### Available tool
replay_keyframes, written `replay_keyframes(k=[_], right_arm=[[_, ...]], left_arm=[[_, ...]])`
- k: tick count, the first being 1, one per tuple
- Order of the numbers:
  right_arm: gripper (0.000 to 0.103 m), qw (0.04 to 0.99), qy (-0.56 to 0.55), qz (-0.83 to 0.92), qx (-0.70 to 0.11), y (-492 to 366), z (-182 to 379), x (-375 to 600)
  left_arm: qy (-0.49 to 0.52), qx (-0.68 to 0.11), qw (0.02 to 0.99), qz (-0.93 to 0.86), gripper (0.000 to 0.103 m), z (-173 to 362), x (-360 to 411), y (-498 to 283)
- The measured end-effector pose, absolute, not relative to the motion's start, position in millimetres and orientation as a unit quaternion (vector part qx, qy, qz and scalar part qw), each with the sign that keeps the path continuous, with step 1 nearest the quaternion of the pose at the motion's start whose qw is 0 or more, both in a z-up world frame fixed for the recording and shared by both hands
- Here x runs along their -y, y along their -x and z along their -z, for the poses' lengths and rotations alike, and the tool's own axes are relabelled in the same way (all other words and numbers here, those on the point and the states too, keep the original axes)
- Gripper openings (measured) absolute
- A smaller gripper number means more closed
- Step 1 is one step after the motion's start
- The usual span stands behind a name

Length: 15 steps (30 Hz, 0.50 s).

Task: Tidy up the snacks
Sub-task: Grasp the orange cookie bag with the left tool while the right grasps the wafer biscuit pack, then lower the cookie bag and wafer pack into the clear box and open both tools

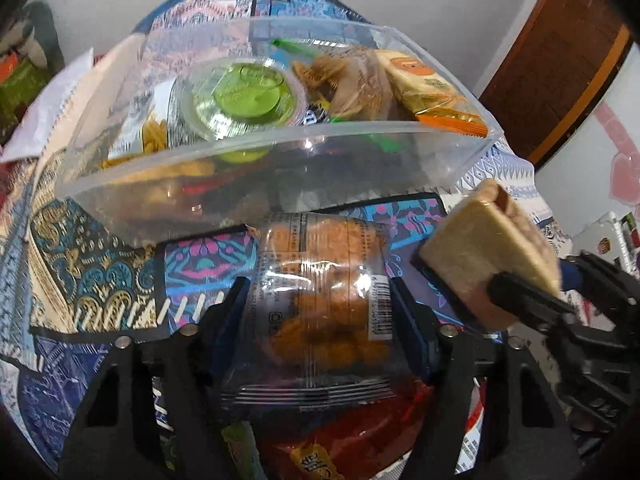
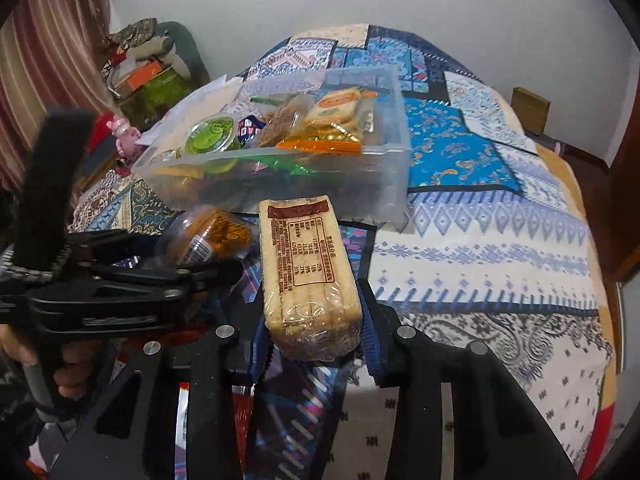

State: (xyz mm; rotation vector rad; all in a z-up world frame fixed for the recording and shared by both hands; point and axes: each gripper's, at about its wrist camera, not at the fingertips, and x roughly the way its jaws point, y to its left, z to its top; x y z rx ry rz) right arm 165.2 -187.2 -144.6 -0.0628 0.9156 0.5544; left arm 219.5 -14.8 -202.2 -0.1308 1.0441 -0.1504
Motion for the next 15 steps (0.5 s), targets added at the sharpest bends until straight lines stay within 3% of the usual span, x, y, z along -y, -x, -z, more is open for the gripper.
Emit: replay_keyframes(k=[15], right_arm=[[0.035,0.887,0.003,-0.278,-0.370,-158.3,90.7,189.0]], left_arm=[[0.074,-0.408,0.908,0.057,0.060,131.0,-10.9,-186.0]])
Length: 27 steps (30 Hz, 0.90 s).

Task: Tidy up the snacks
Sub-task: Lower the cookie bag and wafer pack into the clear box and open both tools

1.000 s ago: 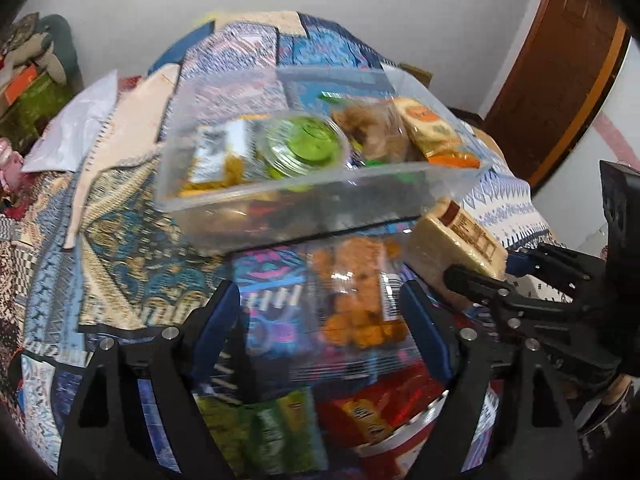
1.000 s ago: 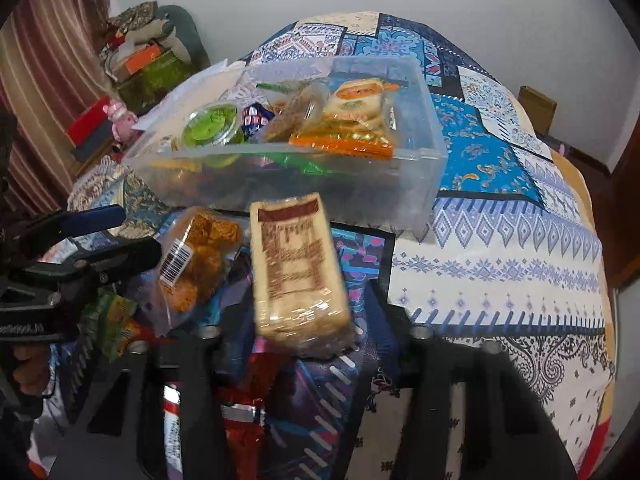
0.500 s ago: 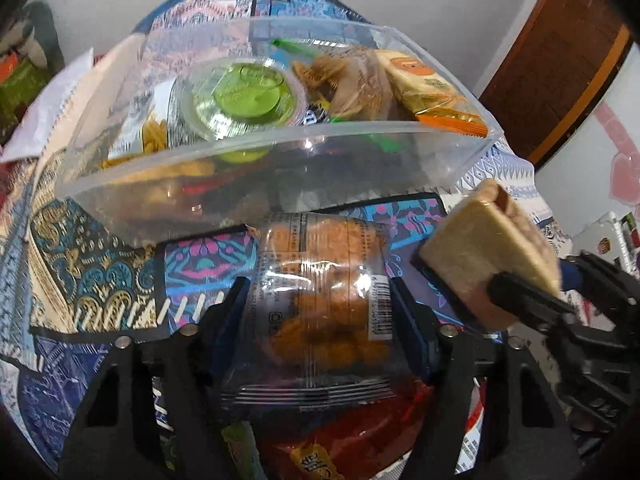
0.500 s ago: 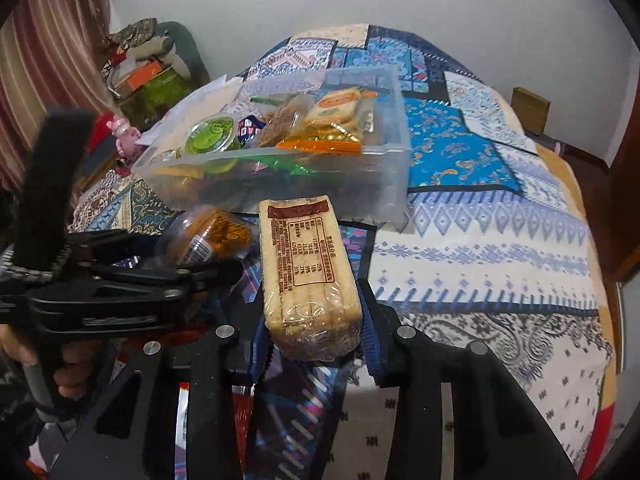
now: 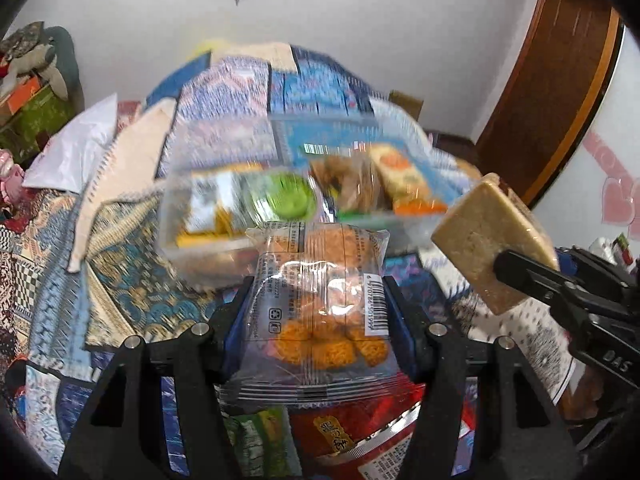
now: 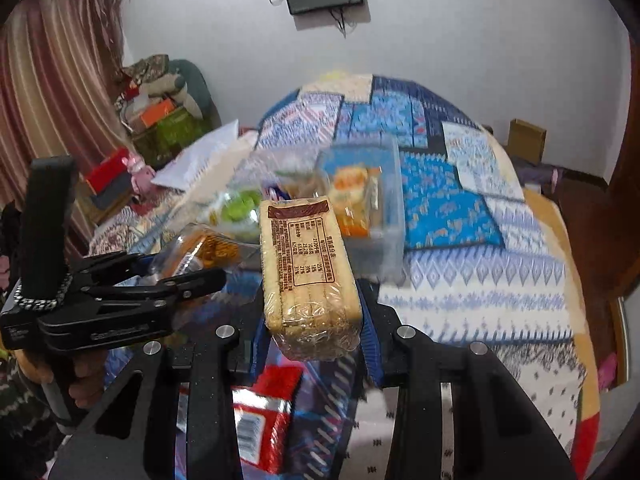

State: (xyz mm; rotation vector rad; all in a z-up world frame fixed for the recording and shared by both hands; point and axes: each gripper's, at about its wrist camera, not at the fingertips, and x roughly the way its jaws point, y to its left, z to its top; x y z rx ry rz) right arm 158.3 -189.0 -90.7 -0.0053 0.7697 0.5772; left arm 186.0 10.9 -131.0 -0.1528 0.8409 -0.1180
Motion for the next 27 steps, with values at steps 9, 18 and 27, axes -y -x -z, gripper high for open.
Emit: replay_keyframes(k=[9,18,27], right_arm=[[0.035,0.901,0.001,-0.288,-0.325,-184.4,59.6,165.0],[0.035,0.900,0.001,-0.289,-0.326,-227.6,63.5,126.4],[0.035,0.891,0.011,-0.285,-0.353,-260.8,85.5,92.2]], left_arm=[[0.100,-0.358,0.928,0.031,0.060,88.9,-47.0,-205.5],[0.109,-0.365,0.925,-0.005,0.060,98.9,-71.8,-257.2],[0.089,-0.385,0.918,-0.025,0.060,125.7,-75.1,-297.3]])
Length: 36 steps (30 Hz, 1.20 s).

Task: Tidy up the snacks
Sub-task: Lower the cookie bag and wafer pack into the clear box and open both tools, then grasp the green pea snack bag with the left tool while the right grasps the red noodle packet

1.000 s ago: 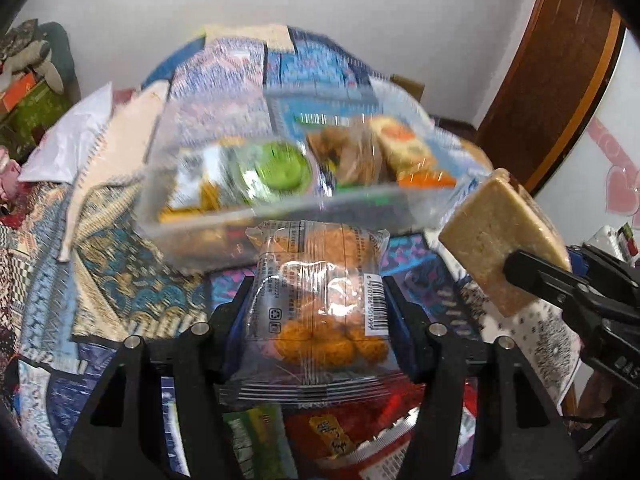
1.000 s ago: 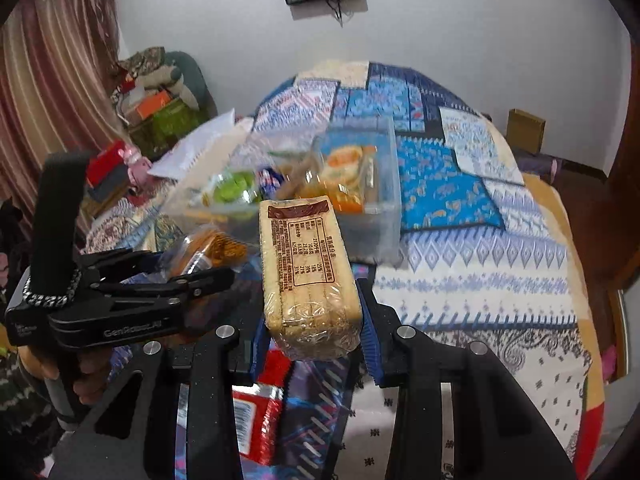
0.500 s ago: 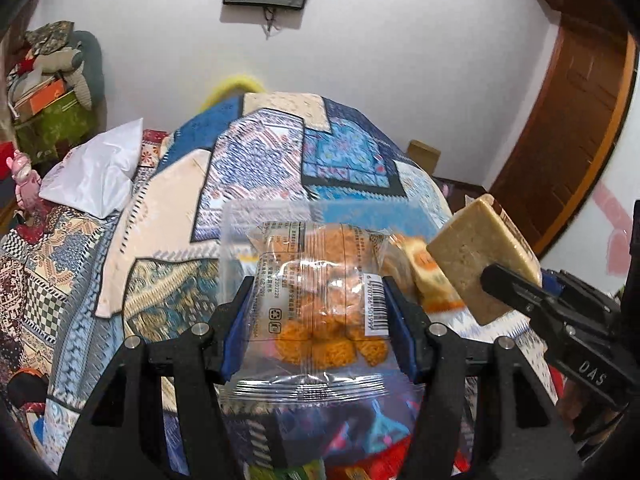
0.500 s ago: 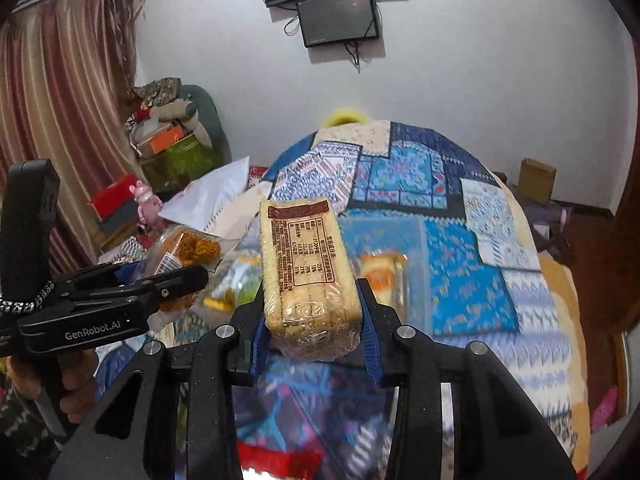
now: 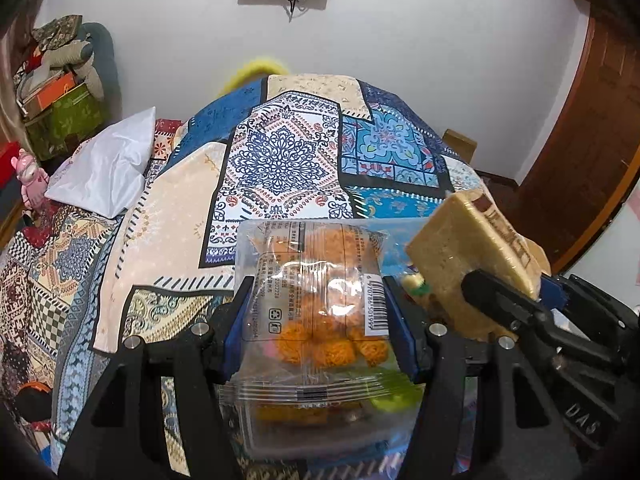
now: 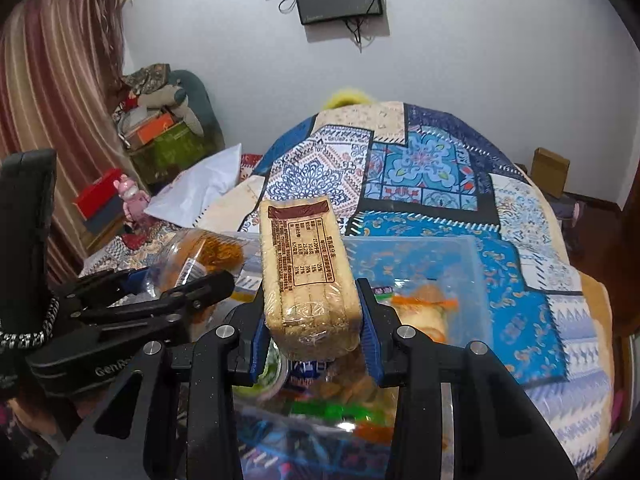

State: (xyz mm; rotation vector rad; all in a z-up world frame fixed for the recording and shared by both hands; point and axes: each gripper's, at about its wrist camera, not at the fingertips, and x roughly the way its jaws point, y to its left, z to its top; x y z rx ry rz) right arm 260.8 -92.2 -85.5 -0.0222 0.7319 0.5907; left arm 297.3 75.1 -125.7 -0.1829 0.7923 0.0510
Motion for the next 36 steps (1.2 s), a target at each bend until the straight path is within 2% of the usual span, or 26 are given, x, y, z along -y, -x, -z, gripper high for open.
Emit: replay_keyframes(k=[5,7,9,20,22,25,31,33,36], right_arm=[[0.035,0.890,0.035,-0.280,-0.359,-268.2,92.6,81.4],[0.036,0.892,0.033,-0.276,-0.357,-266.9,89.0,83.0],[0.036,0.893,0.032,-0.278,-0.353,-266.2,84.9,85.9],[0.036,0.888,0.032,-0.293,-0.353,-223.3,60.1,123.7],[0.040,0.888,0.035,-0.292,-0.353,-210.7,57.7,132.4],[0.051,0.889,0.039,-0.289,-0.354,-189.2,56.8,144.6],[0.053,0.875,0.045,-0.289,-0.385,-152.4,71.5,162.5],[0.064,0.871,0.044,-0.289,-0.395,-142.2,78.3,166.8],[0.070,0.864,0.037,-0.290,-0.411,-125.6,93.7,173.1]], left_arm=[[0.089,-0.389,0.916,-0.037,0.060,132.7,-77.5,-304.5],[0.095,-0.388,0.916,-0.035,0.067,131.5,-78.9,-303.3],[0.095,-0.383,0.918,-0.035,0.067,127.0,-78.8,-299.6],[0.080,-0.364,0.928,-0.012,0.068,87.5,-74.4,-238.5],[0.084,-0.366,0.927,-0.011,0.070,85.5,-75.8,-223.7],[0.086,-0.374,0.924,-0.013,0.070,88.9,-77.7,-199.5],[0.079,-0.404,0.911,-0.016,0.070,112.1,-76.3,-152.0],[0.080,-0.414,0.907,-0.019,0.070,121.9,-76.5,-137.6],[0.082,-0.430,0.899,-0.021,0.070,138.0,-76.5,-125.0]])
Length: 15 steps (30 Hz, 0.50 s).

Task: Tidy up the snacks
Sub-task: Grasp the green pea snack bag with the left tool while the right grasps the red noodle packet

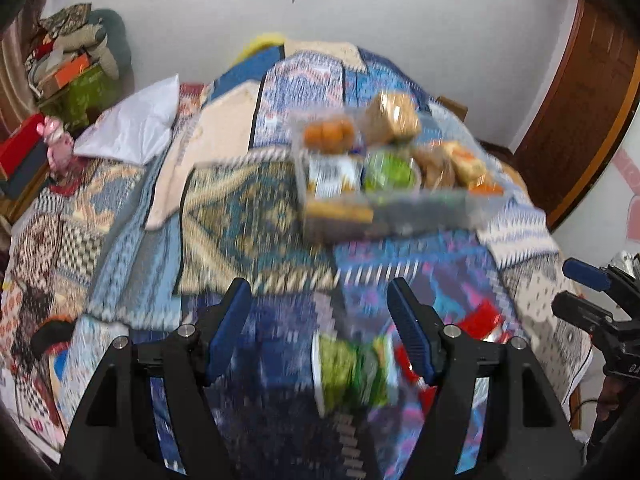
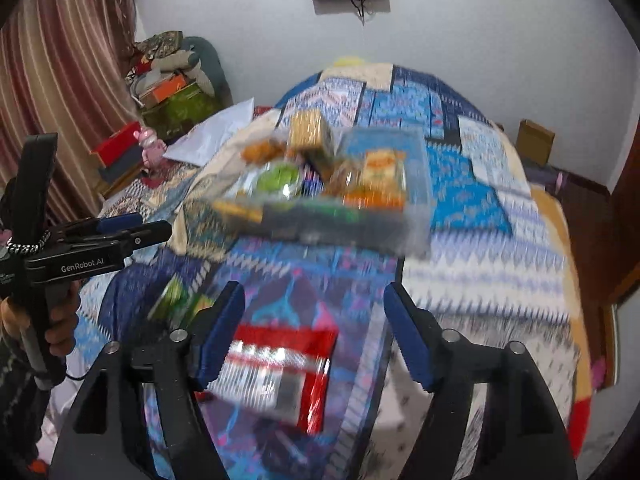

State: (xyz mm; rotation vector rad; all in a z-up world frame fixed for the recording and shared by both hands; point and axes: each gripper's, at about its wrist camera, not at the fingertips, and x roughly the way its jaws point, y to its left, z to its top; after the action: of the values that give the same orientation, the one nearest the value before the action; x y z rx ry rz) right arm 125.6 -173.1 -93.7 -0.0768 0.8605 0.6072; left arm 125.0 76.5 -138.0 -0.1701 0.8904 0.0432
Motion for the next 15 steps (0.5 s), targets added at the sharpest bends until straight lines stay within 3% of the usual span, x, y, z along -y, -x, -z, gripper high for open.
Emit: replay_keyframes(k=[15], right_arm=[[0.069,0.814,0.100,-0.291,-0.493,-88.8,162.1,172.5]], left_arm=[[0.077,-0.469,0.880,-0.013,0.070,191.1,-63.6,-103.1]])
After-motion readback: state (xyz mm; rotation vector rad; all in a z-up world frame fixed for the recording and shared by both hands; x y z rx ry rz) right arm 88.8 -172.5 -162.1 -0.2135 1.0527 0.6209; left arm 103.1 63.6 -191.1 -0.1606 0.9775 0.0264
